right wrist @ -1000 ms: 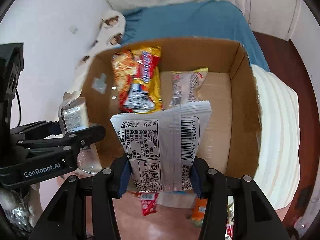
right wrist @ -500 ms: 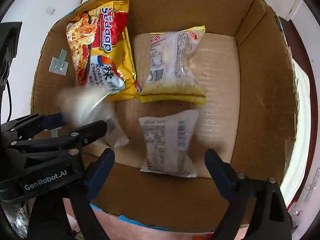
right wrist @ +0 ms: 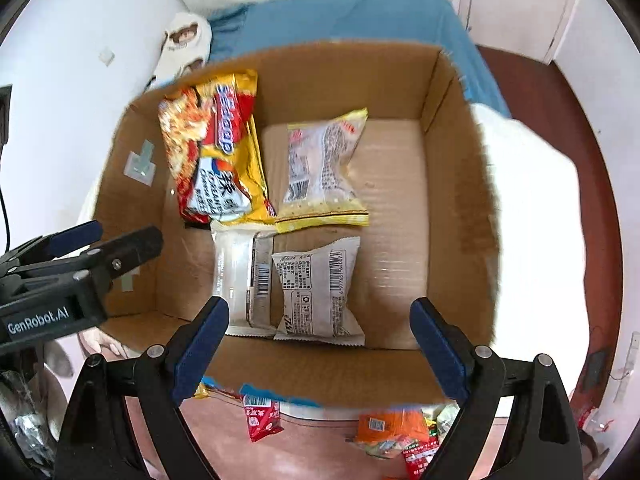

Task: Organize snacks
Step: 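Carry both white packets into the box and open both tools, then reach the left tool to the yellow panda chips while the right tool reaches the orange packet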

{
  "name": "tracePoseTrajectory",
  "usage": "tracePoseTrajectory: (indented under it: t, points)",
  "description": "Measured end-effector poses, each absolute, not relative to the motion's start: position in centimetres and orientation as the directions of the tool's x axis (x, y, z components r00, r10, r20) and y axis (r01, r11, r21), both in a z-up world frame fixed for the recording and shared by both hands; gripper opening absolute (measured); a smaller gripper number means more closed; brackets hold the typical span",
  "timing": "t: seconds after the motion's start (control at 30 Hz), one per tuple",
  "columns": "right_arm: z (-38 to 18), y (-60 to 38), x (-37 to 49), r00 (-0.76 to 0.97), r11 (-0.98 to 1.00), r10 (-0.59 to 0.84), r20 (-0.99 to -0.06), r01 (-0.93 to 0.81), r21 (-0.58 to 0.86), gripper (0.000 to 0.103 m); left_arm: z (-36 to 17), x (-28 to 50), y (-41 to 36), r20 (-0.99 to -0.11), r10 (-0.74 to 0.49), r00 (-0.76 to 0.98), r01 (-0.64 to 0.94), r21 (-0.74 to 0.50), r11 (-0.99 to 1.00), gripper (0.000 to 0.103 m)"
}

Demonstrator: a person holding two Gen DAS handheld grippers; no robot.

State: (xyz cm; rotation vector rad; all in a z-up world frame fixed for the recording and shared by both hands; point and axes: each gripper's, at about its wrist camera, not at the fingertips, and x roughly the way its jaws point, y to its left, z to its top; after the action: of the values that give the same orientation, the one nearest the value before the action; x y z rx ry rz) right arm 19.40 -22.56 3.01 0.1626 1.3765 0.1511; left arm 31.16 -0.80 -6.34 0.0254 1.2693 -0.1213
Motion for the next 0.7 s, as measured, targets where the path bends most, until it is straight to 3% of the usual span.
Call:
tracePoseTrajectory:
  t: [0.43, 0.7]
  points:
    - [11.0, -24.6, 12.3, 0.425, 0.979, 0.175, -0.888, 0.025, 0.204, 0.094, 0.8, 23.1, -1.0, -0.872, -0.091, 0.482, 0.150, -0.020, 0.988, 0.099]
    - [10.5, -25.2, 7.9, 0.403, 0.961, 0.219, -0.889, 0.070, 0.268, 0.094, 0.4, 19.2, 1.3, -0.870, -0.051, 0.490, 0.109, 0.003, 0.994, 0.099]
